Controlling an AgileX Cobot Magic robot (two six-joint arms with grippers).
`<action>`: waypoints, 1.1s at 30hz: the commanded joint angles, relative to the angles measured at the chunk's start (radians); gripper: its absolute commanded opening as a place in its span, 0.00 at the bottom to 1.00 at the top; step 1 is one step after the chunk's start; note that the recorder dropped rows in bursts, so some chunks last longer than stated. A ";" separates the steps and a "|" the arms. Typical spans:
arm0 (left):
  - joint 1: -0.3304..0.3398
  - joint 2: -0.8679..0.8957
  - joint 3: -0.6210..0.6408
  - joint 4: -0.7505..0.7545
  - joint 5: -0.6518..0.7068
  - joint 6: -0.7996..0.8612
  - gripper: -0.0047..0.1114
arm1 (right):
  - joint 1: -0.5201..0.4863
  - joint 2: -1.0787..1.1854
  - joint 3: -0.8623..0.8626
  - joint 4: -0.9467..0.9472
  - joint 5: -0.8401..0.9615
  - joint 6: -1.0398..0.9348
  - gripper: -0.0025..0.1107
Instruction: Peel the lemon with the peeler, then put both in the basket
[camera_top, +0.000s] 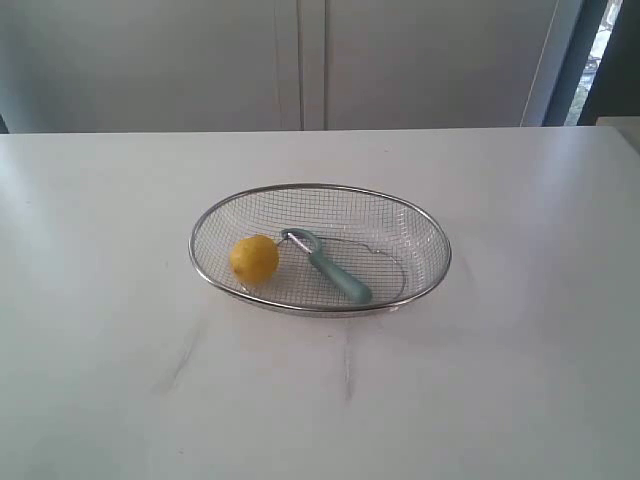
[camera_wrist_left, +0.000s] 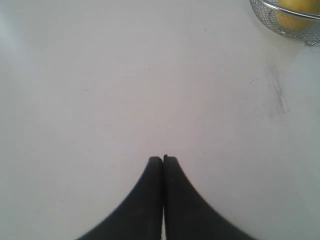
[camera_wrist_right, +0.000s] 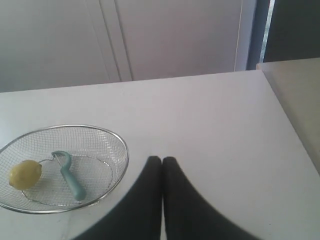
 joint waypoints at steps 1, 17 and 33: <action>0.000 -0.005 0.010 -0.006 0.007 -0.004 0.04 | -0.005 -0.083 0.004 -0.005 -0.010 -0.008 0.02; 0.000 -0.005 0.010 -0.006 0.007 -0.004 0.04 | -0.076 -0.396 0.280 -0.080 -0.035 -0.094 0.02; 0.000 -0.005 0.010 -0.006 0.007 -0.004 0.04 | -0.076 -0.466 0.611 -0.126 -0.374 -0.094 0.02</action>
